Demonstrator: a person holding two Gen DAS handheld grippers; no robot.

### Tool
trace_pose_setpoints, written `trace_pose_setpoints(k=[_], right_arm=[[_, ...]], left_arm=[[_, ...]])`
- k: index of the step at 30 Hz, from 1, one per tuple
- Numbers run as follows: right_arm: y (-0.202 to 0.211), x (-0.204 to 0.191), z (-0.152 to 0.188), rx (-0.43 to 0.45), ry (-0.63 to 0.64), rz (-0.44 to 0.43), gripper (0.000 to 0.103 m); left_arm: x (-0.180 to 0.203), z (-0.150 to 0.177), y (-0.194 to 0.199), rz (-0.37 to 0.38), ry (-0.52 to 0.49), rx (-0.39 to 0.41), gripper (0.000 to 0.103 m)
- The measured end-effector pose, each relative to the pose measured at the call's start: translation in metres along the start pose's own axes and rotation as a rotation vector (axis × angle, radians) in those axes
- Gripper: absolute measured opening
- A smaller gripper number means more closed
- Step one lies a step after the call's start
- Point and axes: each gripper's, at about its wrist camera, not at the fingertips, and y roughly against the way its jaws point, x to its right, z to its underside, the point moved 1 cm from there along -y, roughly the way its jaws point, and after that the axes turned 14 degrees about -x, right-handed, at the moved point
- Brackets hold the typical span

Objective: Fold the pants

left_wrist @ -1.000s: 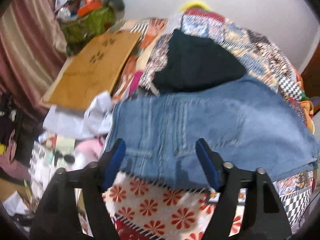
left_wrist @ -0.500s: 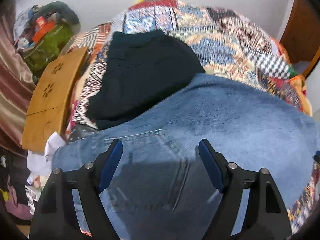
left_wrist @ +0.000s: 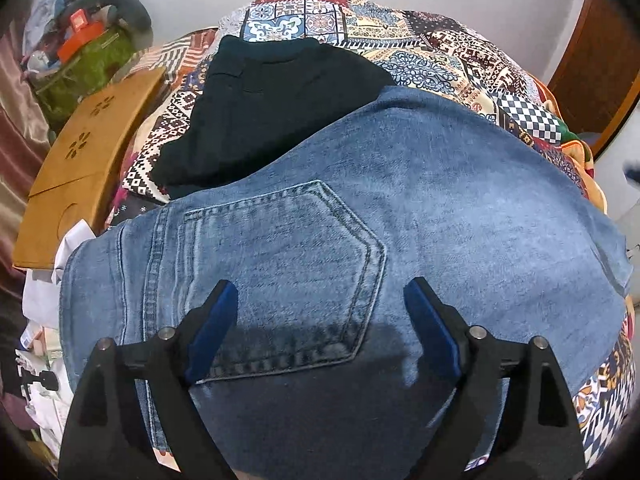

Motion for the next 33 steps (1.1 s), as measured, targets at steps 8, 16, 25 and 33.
trace_pose_setpoints(k=[8,16,25,33], right_arm=[[-0.080,-0.101,-0.079,-0.061,0.176,-0.150,0.057],[-0.147,-0.136,-0.116,-0.130,0.223,-0.135,0.057],[-0.165,-0.137,-0.121,-0.147,0.246,-0.139,0.007],[-0.150,-0.144,-0.115,-0.099,0.311,-0.028,0.005]], left_arm=[[-0.035,-0.009,0.032,-0.007,0.067,0.073,0.087],[-0.091,-0.027,-0.003,-0.111,0.156,0.009,0.087],[-0.093,-0.026,-0.036,-0.124,0.154,-0.043,0.087],[-0.095,-0.022,-0.045,-0.112,0.172,-0.060,0.090]])
